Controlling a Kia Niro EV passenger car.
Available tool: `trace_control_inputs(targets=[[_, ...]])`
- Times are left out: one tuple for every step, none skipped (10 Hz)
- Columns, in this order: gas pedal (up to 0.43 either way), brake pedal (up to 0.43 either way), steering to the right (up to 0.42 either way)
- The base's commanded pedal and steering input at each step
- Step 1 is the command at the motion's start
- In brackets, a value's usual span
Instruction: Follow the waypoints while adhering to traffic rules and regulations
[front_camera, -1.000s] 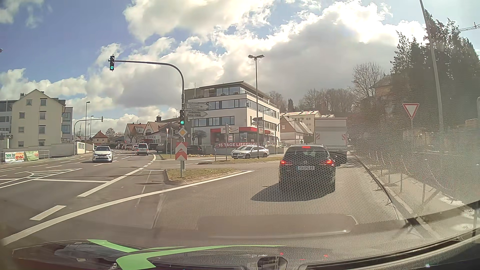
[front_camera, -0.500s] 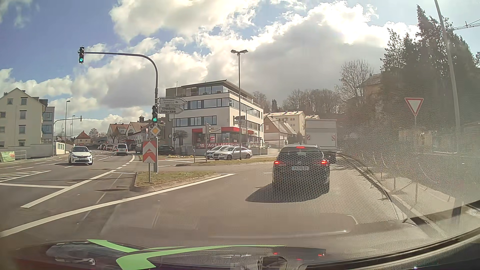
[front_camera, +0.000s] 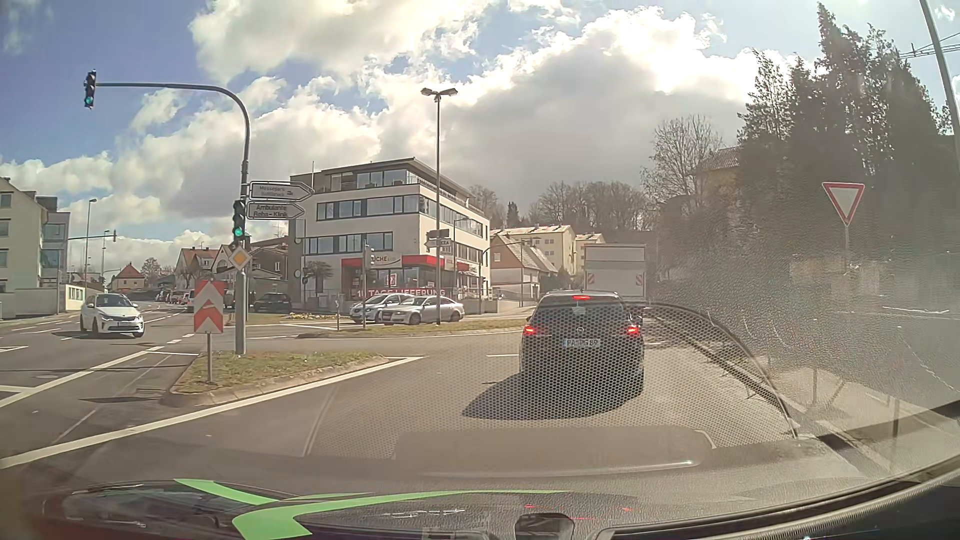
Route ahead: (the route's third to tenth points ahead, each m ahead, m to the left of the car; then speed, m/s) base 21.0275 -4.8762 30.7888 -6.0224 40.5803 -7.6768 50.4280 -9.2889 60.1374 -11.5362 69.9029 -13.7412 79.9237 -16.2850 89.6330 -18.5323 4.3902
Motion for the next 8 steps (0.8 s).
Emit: trace_control_inputs(targets=[[0.0,0.006,0.12],[0.0,0.195,0.117],[0.0,0.238,0.116],[0.0,0.262,0.115],[0.0,0.305,0.109],[0.0,0.305,0.103],[0.0,0.311,0.095],[0.0,0.317,0.093]])
